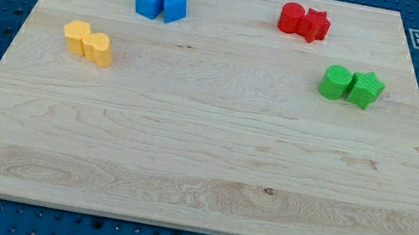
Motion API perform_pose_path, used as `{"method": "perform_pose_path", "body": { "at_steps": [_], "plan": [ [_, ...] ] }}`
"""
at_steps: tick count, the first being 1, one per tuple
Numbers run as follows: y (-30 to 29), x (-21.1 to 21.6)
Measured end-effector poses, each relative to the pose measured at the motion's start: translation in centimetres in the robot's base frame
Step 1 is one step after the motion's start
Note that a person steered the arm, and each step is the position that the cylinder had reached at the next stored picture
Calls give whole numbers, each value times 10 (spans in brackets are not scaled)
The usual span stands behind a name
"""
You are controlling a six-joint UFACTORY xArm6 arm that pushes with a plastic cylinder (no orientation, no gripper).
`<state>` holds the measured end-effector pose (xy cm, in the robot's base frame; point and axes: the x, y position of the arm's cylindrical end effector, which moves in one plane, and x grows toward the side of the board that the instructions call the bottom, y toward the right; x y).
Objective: Push the blue triangle to the blue cube
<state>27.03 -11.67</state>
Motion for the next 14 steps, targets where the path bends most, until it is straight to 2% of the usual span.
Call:
{"method": "perform_pose_path", "body": {
  "at_steps": [1,3,5,7,9,10,12,14],
  "plan": [
    [0,9],
    [9,-42],
    [92,5],
    [38,18],
    [-18,13],
    [-23,13],
    [-38,51],
    [-69,52]
  ]
}}
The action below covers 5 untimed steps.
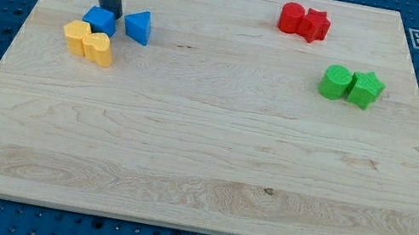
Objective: Push the blue triangle to the blue cube
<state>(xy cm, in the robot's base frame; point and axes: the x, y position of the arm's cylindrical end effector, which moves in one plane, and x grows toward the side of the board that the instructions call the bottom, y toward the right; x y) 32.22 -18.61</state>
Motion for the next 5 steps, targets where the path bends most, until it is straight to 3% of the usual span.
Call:
{"method": "perform_pose_path", "body": {
  "at_steps": [2,3,4,5],
  "plan": [
    [5,6],
    [34,-24],
    [95,-18],
    [113,6]
  ]
}}
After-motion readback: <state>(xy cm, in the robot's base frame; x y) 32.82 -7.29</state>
